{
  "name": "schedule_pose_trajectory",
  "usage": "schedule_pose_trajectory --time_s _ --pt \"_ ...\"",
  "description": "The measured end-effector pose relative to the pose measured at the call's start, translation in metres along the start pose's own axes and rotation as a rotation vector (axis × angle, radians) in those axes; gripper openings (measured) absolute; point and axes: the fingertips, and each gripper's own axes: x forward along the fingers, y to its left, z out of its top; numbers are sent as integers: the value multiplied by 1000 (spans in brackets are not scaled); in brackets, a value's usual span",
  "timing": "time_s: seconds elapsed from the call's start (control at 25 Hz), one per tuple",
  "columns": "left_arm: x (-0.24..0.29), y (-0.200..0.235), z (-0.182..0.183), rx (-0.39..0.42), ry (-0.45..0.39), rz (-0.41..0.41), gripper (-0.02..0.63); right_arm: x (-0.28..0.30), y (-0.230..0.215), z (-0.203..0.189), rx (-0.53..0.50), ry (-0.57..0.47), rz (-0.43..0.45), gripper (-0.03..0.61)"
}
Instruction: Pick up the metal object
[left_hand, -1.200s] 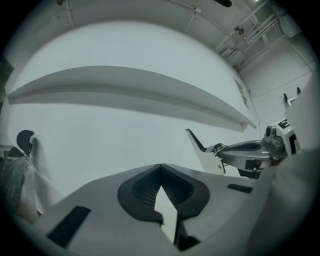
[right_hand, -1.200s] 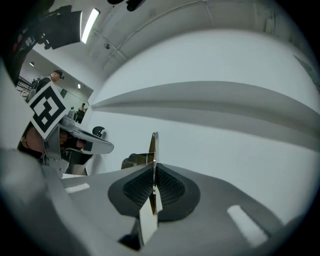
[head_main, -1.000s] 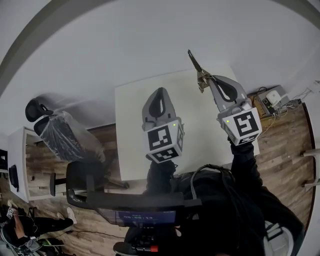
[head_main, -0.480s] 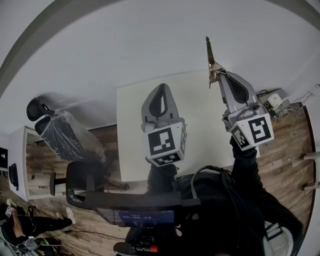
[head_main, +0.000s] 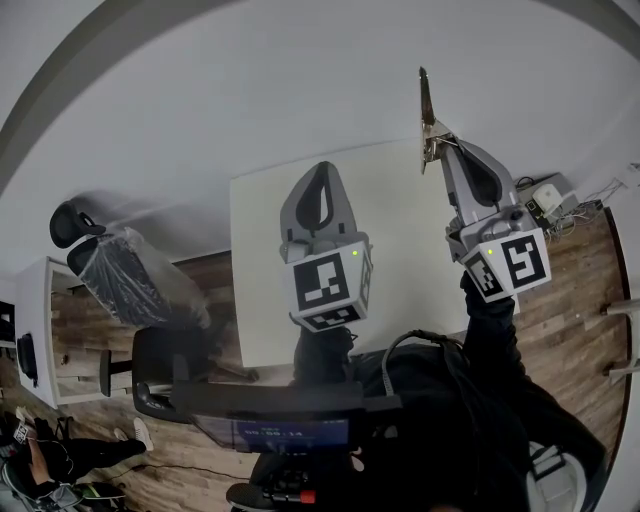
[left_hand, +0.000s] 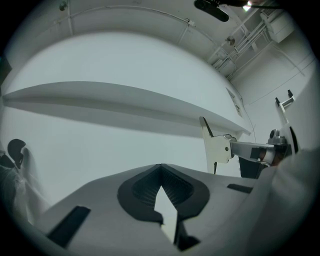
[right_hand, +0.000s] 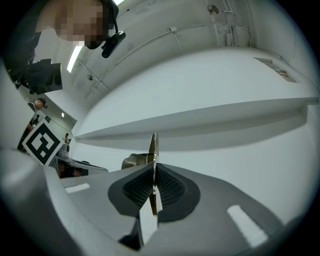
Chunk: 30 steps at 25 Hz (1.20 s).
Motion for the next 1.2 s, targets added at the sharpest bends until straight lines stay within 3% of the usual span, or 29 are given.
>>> schedule_pose_trajectory --time_s 1.2 --pt "1 12 -2 10 1 23 0 8 3 -1 -4 -12 10 5"
